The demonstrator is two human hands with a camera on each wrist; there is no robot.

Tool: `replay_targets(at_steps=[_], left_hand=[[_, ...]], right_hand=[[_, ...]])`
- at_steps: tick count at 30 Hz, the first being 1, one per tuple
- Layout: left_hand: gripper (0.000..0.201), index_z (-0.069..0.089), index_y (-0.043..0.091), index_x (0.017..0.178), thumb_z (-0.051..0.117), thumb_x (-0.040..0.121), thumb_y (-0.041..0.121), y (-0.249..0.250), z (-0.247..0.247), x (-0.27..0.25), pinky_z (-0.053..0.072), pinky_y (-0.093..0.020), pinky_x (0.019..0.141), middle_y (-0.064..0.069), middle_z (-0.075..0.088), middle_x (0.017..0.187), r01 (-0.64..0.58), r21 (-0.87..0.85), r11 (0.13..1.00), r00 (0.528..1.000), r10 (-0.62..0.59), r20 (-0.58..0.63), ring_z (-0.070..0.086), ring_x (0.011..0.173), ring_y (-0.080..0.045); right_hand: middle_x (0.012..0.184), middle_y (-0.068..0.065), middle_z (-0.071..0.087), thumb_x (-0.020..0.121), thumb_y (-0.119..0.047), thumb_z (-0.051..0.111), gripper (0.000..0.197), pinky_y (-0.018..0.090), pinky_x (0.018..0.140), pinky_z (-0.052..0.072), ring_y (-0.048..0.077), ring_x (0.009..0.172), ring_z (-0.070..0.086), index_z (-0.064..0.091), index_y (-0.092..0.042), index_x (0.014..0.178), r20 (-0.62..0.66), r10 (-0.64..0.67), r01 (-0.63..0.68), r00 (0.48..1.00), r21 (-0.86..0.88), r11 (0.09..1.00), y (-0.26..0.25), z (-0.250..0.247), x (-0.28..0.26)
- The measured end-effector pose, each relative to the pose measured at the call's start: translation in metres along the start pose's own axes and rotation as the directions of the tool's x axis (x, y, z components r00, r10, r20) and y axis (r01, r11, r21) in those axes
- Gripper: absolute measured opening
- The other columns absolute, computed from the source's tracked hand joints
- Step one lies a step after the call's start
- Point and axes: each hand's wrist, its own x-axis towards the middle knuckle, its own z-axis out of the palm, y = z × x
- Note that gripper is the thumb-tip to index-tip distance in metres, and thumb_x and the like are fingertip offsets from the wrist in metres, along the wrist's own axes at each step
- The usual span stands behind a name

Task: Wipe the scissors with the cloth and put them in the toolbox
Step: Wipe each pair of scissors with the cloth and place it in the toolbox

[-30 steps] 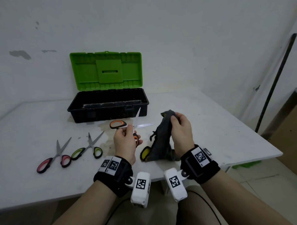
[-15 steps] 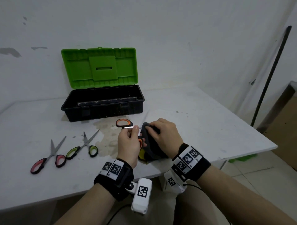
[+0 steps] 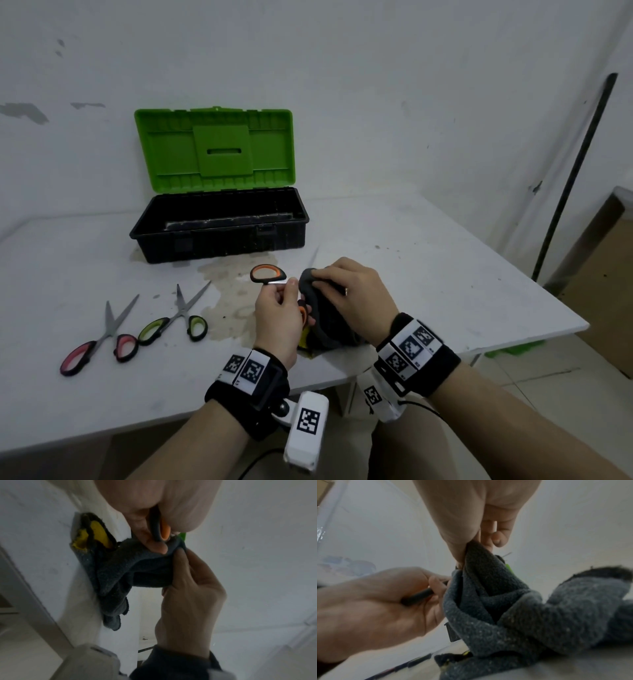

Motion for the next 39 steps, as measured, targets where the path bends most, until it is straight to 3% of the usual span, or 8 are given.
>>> replay_targets(at_steps=[4,10,12,16,23,31,34,39], left_hand=[[0.021,0.057,0.001,0.099,0.051,0.104,0.021,0.001,0.0,0.0,0.05,-0.028,0.048,-0.012,0.059,0.075,-0.019,-0.003,1.0,1.0,0.019,-0.004,0.059,0.055,-0.016],[0.02,0.055,0.007,0.091,0.052,0.104,0.022,0.008,-0.014,0.007,0.05,-0.03,0.048,-0.005,0.055,0.066,-0.042,-0.04,0.998,0.997,0.039,-0.063,0.057,0.045,-0.01],[0.02,0.055,0.008,0.092,0.051,0.104,0.023,0.009,-0.015,0.01,0.049,-0.03,0.048,-0.006,0.056,0.068,-0.048,-0.042,0.998,0.996,0.044,-0.072,0.057,0.046,-0.009],[0.019,0.055,0.008,0.095,0.051,0.104,0.023,0.008,-0.011,0.011,0.05,-0.028,0.048,-0.007,0.056,0.074,-0.046,-0.043,0.998,0.996,0.043,-0.072,0.058,0.053,-0.012],[0.024,0.054,-0.002,0.098,0.051,0.104,0.021,0.005,0.003,0.003,0.048,-0.03,0.046,-0.012,0.058,0.069,-0.059,-0.03,0.998,0.998,0.06,0.003,0.056,0.05,-0.015],[0.017,0.053,0.008,0.092,0.051,0.104,0.02,0.013,-0.01,0.009,0.048,-0.025,0.043,-0.008,0.054,0.073,-0.091,-0.048,0.995,0.995,0.089,-0.048,0.056,0.047,-0.007],[0.018,0.053,0.008,0.091,0.051,0.104,0.02,0.013,-0.007,0.009,0.048,-0.025,0.043,-0.008,0.053,0.074,-0.105,-0.042,0.994,0.994,0.104,-0.036,0.057,0.049,-0.007],[0.018,0.055,0.004,0.098,0.051,0.104,0.02,0.008,0.001,0.005,0.048,-0.026,0.043,-0.009,0.055,0.075,-0.094,-0.021,0.995,0.996,0.094,0.005,0.057,0.051,-0.01]], right_hand=[[0.089,-0.001,0.065,0.091,-0.023,0.065,0.017,0.028,0.069,0.051,0.016,0.077,0.062,0.074,-0.017,0.104,0.008,0.002,-0.002,1.0,-0.012,1.0,-0.001,0.005,0.0],[0.084,-0.003,0.064,0.09,-0.021,0.066,0.012,0.009,0.067,0.038,0.013,0.078,0.059,0.075,-0.015,0.095,-0.079,0.221,-0.226,0.972,-0.06,0.972,0.03,-0.006,-0.007],[0.083,-0.005,0.065,0.089,-0.02,0.067,0.008,0.01,0.068,0.041,0.007,0.076,0.056,0.073,-0.017,0.092,-0.169,0.249,-0.257,0.954,-0.027,0.966,0.034,-0.014,-0.008],[0.082,-0.005,0.065,0.087,-0.019,0.071,0.008,0.006,0.069,0.041,0.003,0.072,0.056,0.073,-0.015,0.094,-0.219,0.066,-0.062,0.973,0.028,0.998,0.011,-0.017,-0.009],[0.088,-0.001,0.066,0.089,-0.023,0.066,0.016,0.03,0.07,0.052,0.015,0.078,0.063,0.074,-0.017,0.101,-0.051,-0.002,0.003,0.999,0.02,1.0,-0.003,0.003,0.0],[0.082,-0.003,0.066,0.089,-0.02,0.067,0.01,0.021,0.073,0.048,0.007,0.074,0.055,0.075,-0.016,0.094,-0.148,0.231,-0.237,0.962,-0.027,0.971,0.033,-0.017,-0.006],[0.079,-0.005,0.066,0.087,-0.017,0.071,0.006,0.007,0.069,0.04,0.001,0.07,0.053,0.075,-0.016,0.09,-0.233,0.139,-0.134,0.962,0.038,0.99,0.02,-0.025,-0.002],[0.085,-0.003,0.067,0.086,-0.017,0.071,0.012,0.015,0.072,0.046,0.007,0.076,0.061,0.076,-0.014,0.097,-0.099,-0.024,0.028,0.995,0.044,0.999,-0.001,-0.011,0.004]])
